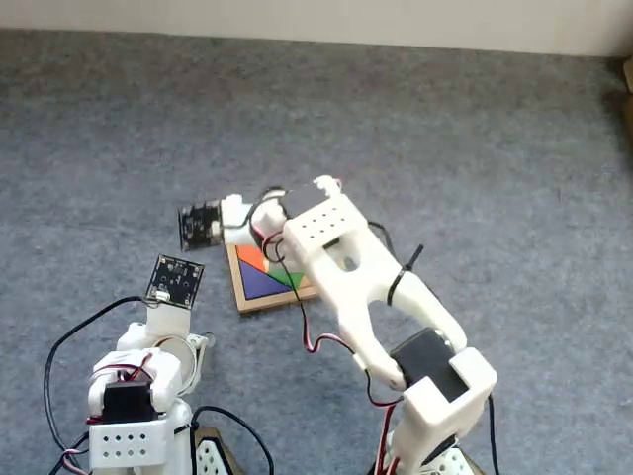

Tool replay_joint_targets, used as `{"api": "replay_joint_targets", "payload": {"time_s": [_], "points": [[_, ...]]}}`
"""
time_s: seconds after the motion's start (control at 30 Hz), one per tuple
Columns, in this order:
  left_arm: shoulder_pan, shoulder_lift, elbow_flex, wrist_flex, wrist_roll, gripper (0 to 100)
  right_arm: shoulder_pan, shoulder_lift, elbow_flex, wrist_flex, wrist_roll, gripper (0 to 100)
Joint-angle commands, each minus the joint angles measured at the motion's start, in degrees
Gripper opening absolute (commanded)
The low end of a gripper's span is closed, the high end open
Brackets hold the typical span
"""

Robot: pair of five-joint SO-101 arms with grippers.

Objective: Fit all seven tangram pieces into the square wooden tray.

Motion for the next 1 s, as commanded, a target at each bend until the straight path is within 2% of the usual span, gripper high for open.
{"api": "replay_joint_targets", "payload": {"time_s": [0.0,0.33,0.5,0.67,0.8,0.97], "points": [[-0.31,-2.42,1.10,0.35,0.35,21,-0.84,-3.47,0.48,-0.92,0.53,18.4],[-0.31,-2.42,1.10,0.35,0.35,21,-0.48,-4.00,0.31,4.53,0.09,17.0],[-0.31,-2.42,1.10,0.35,0.35,21,0.48,-4.00,0.22,4.44,-8.35,0.8],[-0.31,-2.42,1.10,0.35,0.35,21,1.89,-3.47,0.31,3.65,-21.80,0.5],[-0.31,-2.42,1.10,0.35,0.35,21,2.68,-3.38,0.92,-1.98,-32.44,0.5],[-0.31,-2.42,1.10,0.35,0.35,21,4.97,-1.63,3.82,-8.84,-37.89,0.5]]}}
